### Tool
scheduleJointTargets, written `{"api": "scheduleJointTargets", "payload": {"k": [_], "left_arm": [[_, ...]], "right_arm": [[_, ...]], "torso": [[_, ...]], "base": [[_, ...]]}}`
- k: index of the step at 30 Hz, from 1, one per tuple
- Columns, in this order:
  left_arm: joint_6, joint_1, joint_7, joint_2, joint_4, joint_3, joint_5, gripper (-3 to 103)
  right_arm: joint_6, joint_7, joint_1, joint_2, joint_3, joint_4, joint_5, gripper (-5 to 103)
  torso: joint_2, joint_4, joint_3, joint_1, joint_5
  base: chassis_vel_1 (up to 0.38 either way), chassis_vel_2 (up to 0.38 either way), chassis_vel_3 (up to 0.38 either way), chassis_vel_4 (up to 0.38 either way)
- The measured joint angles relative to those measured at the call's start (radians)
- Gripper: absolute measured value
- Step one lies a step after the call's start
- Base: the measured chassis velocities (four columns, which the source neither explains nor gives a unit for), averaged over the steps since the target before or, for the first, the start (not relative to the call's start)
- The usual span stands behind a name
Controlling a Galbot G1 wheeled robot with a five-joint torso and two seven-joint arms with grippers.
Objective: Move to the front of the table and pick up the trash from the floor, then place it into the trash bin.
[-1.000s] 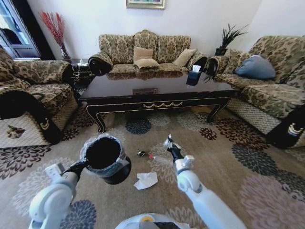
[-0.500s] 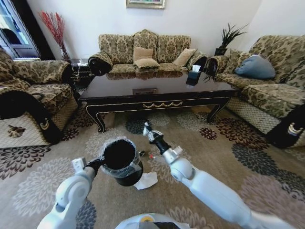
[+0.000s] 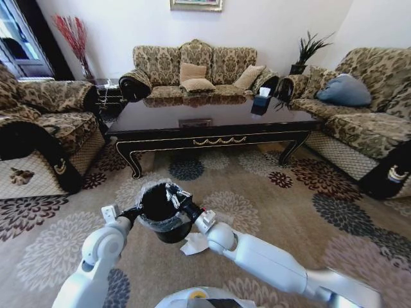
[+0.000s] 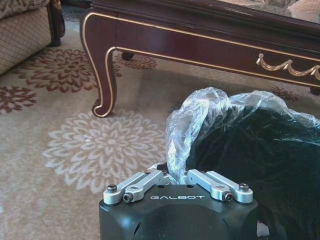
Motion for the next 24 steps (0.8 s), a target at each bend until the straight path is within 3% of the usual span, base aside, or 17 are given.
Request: {"api": "scheduleJointTargets", "payload": {"k": [2, 3, 4, 8, 13, 14, 16, 18, 21, 24], "left_arm": [[0.000, 0.004, 0.000, 0.000, -0.005, -0.014, -0.002, 4], [0.000, 0.007, 0.000, 0.000, -0.009, -0.022, -0.003, 4], [0.000, 0.009, 0.000, 0.001, -0.013, -0.034, -0.007, 4], [0.000, 0.012, 0.001, 0.005, -0.019, -0.058, -0.015, 4], [0.000, 0.026, 0.001, 0.004, -0.041, -0.086, -0.027, 4], [0.000, 0.026, 0.001, 0.004, -0.041, -0.086, -0.027, 4], [0.000, 0.031, 0.001, 0.003, -0.048, -0.093, -0.028, 4], [0.000, 0.034, 0.001, 0.003, -0.050, -0.095, -0.028, 4], [0.000, 0.041, 0.000, 0.003, -0.053, -0.104, -0.028, 4], [0.001, 0.043, 0.000, 0.004, -0.053, -0.107, -0.028, 4]], "right_arm": [[-0.004, 0.003, 0.000, -0.004, -0.005, 0.003, 0.002, 33], [-0.006, 0.004, -0.001, -0.008, -0.008, 0.005, 0.002, 33], [-0.008, 0.005, -0.006, -0.016, -0.013, 0.009, 0.002, 44], [-0.011, 0.005, -0.020, -0.032, -0.019, 0.017, -0.001, 49], [-0.018, 0.012, -0.049, -0.048, -0.025, 0.026, -0.015, 77], [-0.018, 0.012, -0.049, -0.048, -0.025, 0.026, -0.015, 77], [-0.019, 0.014, -0.054, -0.053, -0.021, 0.025, -0.020, 88], [-0.021, 0.016, -0.054, -0.056, -0.019, 0.026, -0.020, 88], [-0.028, 0.025, -0.055, -0.067, -0.010, 0.035, -0.018, 99], [-0.030, 0.028, -0.056, -0.076, -0.004, 0.042, -0.017, 100]], "torso": [[0.000, 0.0002, 0.000, 0.000, 0.0000], [0.000, 0.0003, 0.000, 0.000, 0.0001], [0.000, 0.0001, 0.000, 0.000, 0.0000], [0.000, -0.0002, 0.000, 0.000, 0.0001], [0.000, -0.0001, 0.000, 0.000, 0.0001], [0.000, -0.0001, 0.000, 0.000, 0.0001], [0.000, -0.0001, 0.000, 0.000, 0.0002], [0.000, 0.0000, 0.000, 0.000, 0.0001], [0.000, 0.0001, 0.000, 0.000, 0.0001], [0.000, 0.0001, 0.000, 0.000, 0.0002]], "base": [[0.000, 0.000, 0.000, 0.000], [0.000, 0.000, 0.000, 0.000], [0.000, 0.000, 0.000, 0.000], [0.000, 0.000, 0.000, 0.000], [0.000, 0.000, 0.000, 0.000], [0.000, 0.000, 0.000, 0.000], [0.000, 0.000, 0.000, 0.000], [0.000, 0.000, 0.000, 0.000], [0.000, 0.000, 0.000, 0.000], [0.000, 0.000, 0.000, 0.000]]}}
